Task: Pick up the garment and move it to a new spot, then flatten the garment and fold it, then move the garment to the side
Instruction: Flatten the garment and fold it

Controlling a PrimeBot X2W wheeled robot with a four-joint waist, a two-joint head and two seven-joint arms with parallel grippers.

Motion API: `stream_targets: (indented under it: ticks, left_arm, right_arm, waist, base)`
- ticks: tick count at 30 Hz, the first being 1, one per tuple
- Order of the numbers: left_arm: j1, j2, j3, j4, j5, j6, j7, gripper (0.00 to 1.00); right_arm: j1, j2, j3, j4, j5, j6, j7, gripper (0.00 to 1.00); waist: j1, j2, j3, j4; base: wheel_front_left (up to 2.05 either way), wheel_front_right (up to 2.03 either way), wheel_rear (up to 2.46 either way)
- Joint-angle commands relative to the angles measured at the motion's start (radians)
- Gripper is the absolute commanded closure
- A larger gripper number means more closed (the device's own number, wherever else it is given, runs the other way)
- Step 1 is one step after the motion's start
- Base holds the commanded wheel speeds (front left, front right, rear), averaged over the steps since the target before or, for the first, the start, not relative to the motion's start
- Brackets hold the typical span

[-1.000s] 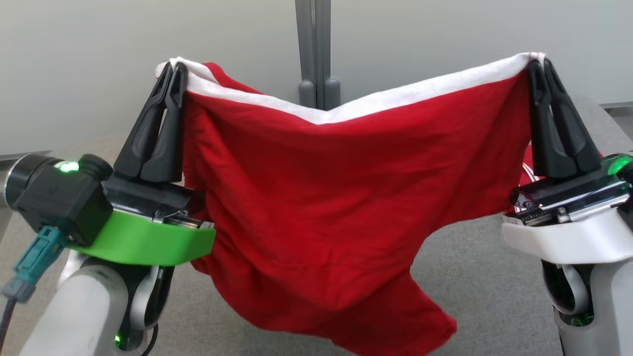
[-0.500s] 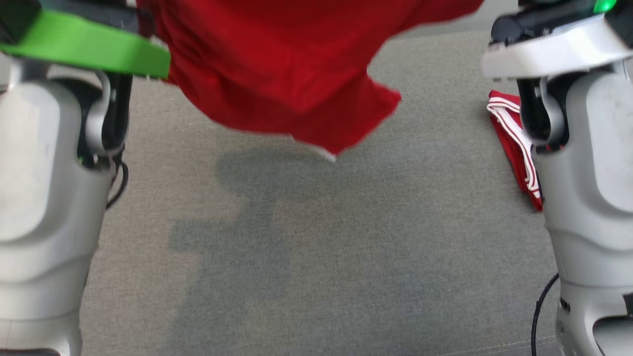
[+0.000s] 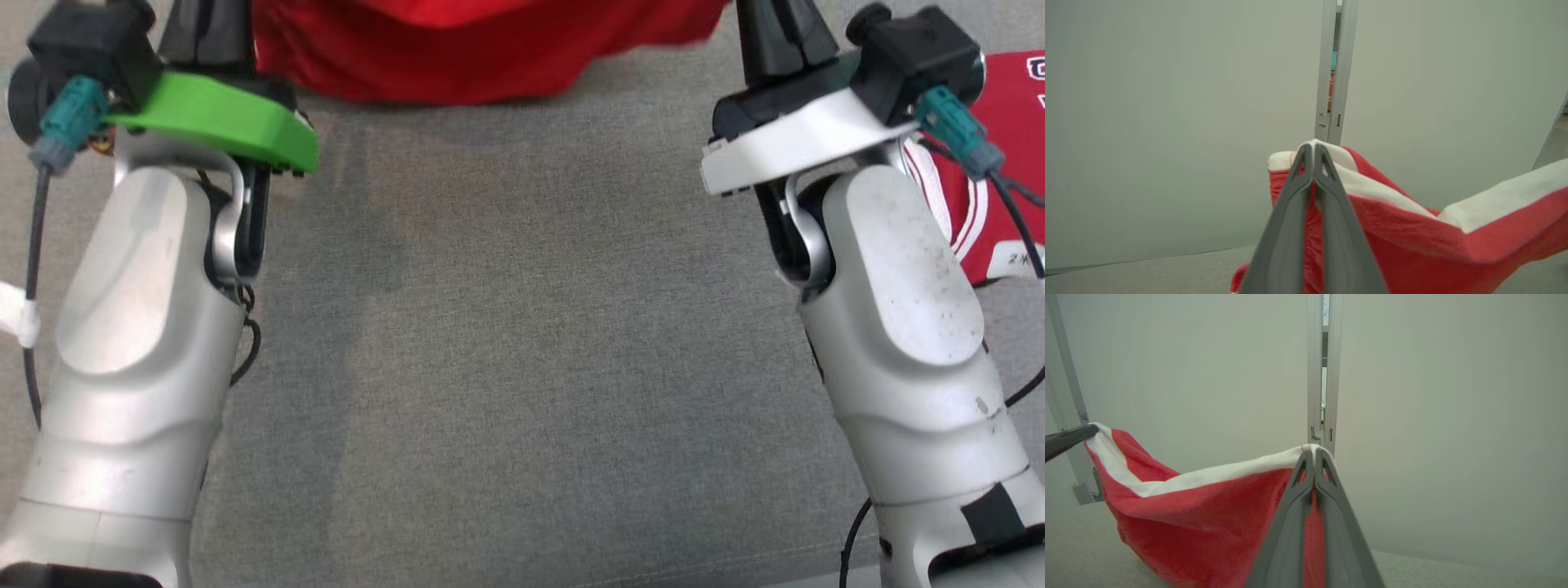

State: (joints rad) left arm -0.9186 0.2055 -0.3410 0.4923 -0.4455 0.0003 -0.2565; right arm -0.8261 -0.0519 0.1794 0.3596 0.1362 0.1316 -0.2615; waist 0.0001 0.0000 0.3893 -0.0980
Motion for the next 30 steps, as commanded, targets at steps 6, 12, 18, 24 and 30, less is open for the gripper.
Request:
stream_targets:
  ticks: [6,12,18,24,30]
  left_arm:
    - [0.151,-0.02,0.043,-0.082,0.012,0.003,-0.009,1.0]
    - [0.288,-0.053,0.072,-0.198,0.04,-0.007,-0.009,1.0]
    - [0.463,-0.079,0.074,-0.302,0.057,-0.004,-0.009,1.0]
    - [0.67,-0.076,0.061,-0.415,0.054,0.025,-0.003,1.0]
    - [0.856,-0.06,0.032,-0.59,0.055,0.078,0.059,1.0]
  right_arm:
    - [0.154,-0.001,-0.02,-0.098,0.017,-0.002,-0.004,1.0]
    - [0.285,-0.001,-0.062,-0.219,0.032,-0.002,-0.004,1.0]
    - [0.48,0.0,-0.098,-0.313,0.065,-0.002,-0.004,1.0]
    - [0.697,0.0,-0.126,-0.426,0.052,-0.002,0.006,1.0]
    - [0.872,0.0,-0.148,-0.616,0.057,-0.002,0.069,1.0]
  waist:
    - [-0.0001,0.0,0.011,0.016]
    - [-0.0001,0.0,-0.054,0.03]
    - [-0.0001,0.0,-0.181,0.042]
    - [-0.0001,0.0,-0.31,0.054]
    - [-0.0001,0.0,-0.363,0.056]
  base:
    - [0.0,0.0,0.0]
    - [0.0,0.0,0.0]
    - [0.0,0.0,0.0]
    - [0.0,0.0,0.0]
    - [0.0,0.0,0.0]
